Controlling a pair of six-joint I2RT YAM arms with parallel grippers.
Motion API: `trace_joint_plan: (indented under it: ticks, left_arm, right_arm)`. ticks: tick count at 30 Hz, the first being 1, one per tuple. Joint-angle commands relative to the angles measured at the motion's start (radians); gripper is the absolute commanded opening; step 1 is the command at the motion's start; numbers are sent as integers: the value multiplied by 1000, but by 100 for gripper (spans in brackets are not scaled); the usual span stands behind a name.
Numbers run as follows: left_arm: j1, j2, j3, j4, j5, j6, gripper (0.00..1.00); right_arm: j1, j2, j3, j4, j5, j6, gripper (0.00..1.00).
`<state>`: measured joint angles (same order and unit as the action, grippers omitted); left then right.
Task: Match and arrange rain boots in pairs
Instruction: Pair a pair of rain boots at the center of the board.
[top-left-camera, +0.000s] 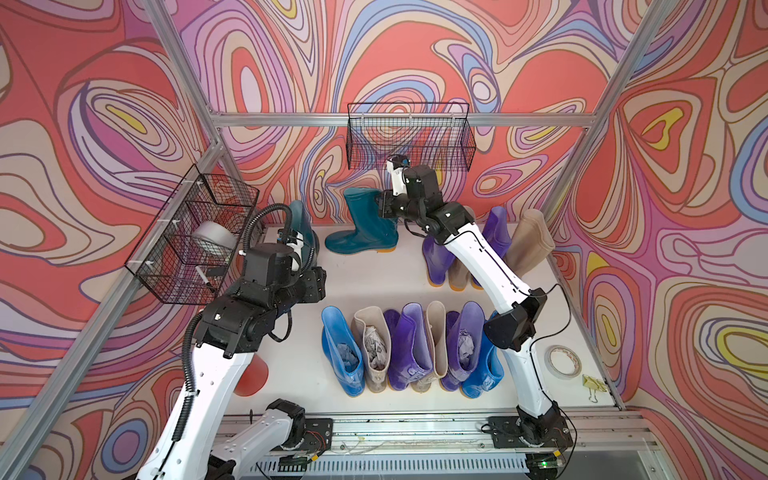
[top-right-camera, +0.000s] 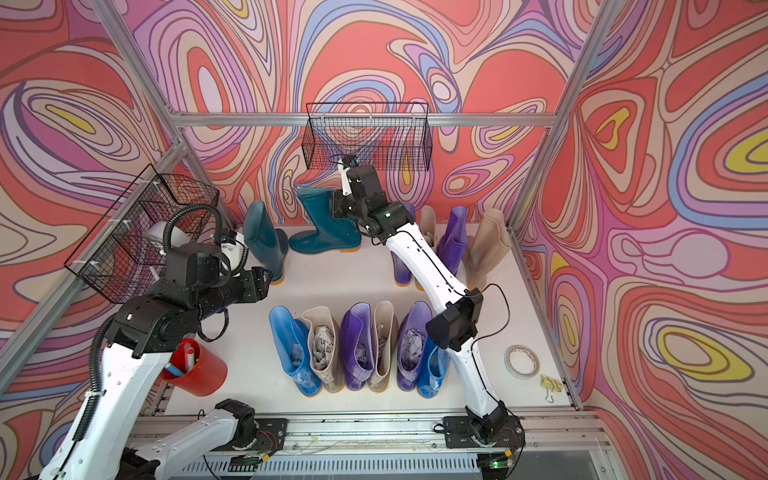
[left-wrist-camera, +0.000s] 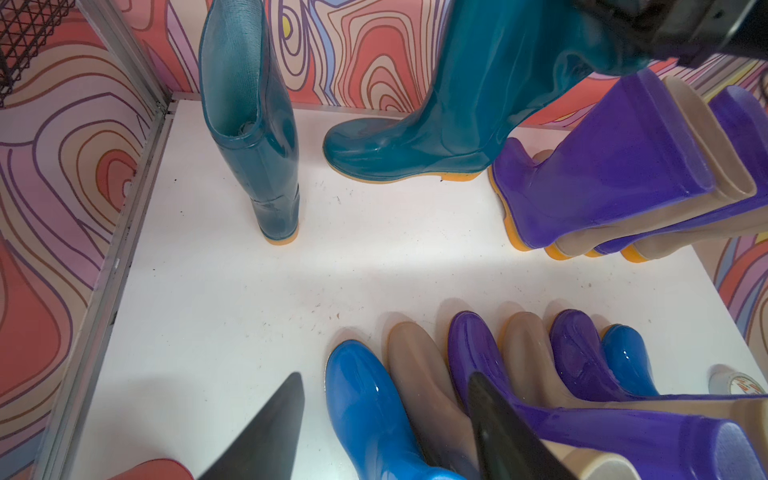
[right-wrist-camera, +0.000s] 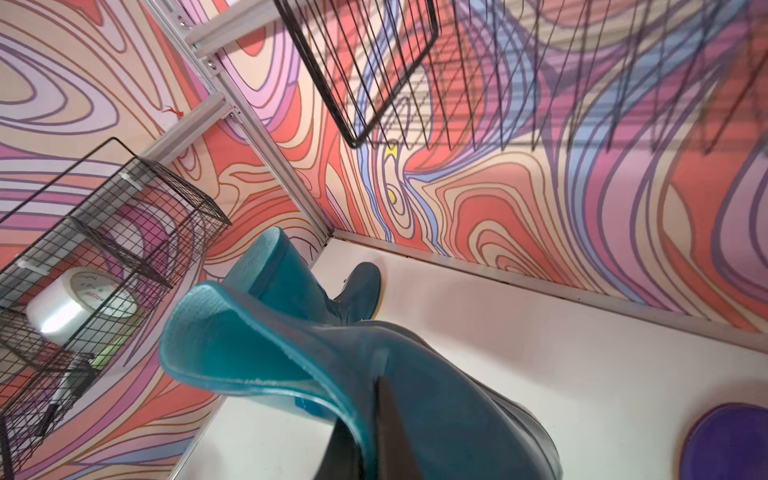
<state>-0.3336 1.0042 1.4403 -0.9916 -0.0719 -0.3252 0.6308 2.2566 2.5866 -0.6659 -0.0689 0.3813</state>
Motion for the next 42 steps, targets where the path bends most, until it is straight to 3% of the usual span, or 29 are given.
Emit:
trace_joint_plan:
  ticks: [1,19,23,28,36,42]
  left_arm:
    - [-3,2,20,-36,-25,11,64]
    - [-4,79,11,9,2,18,64]
    - [-4,122,54,20,22,32,64]
    - [-4,194,104,78,51,8,66]
    - [-4,413,256,149,111,-53,69]
    - [-3,570,364,175,146,-107,71]
  right_arm:
    - [12,-3,52,128,59,62,1]
    - [34,4,60,2,196,94,2]
    - [24,17,61,-5,175,103,2]
    - [15,-15,-59,29,112,109,2]
    - [14,-90,-280,137,23,85,2]
    - [14,-112,-353,202,-31,72,4]
